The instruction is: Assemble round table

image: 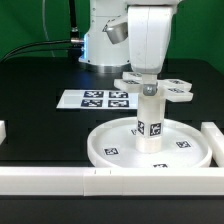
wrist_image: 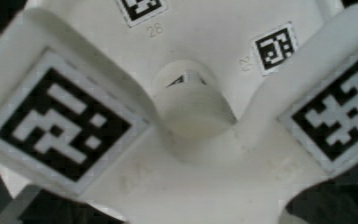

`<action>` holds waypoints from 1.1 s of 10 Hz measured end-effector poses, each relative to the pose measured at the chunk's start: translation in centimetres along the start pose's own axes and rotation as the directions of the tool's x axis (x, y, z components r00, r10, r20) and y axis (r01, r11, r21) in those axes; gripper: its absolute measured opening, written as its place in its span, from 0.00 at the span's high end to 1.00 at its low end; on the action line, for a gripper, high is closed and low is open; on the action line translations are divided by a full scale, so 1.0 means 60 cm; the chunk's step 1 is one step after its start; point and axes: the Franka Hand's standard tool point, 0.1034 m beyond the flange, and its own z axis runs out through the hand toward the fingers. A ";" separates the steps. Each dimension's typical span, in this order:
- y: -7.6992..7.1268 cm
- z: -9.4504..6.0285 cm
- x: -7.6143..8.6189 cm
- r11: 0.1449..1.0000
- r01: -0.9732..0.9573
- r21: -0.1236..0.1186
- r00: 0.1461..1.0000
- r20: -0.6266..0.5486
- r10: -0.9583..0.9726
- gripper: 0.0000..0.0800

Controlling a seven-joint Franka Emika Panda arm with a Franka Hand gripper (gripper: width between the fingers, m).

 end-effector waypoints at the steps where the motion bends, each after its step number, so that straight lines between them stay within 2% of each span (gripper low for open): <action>1: 0.000 0.001 0.000 1.000 0.000 0.001 1.000 0.000 0.000 0.19; 5: -0.001 0.007 -0.005 1.000 -0.004 0.007 1.000 0.003 0.004 0.19; 6: -0.001 0.008 -0.005 1.000 -0.005 0.008 1.000 0.003 0.005 0.34; 7: -0.001 0.008 -0.006 1.000 -0.005 0.008 1.000 0.003 0.005 0.44; 11: -0.001 0.008 -0.007 1.000 -0.007 0.008 1.000 0.003 0.007 0.44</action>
Offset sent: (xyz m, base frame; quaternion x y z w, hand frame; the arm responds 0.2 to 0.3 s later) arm 0.0030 -0.0011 -0.0029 0.0046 0.0022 -0.0024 1.0000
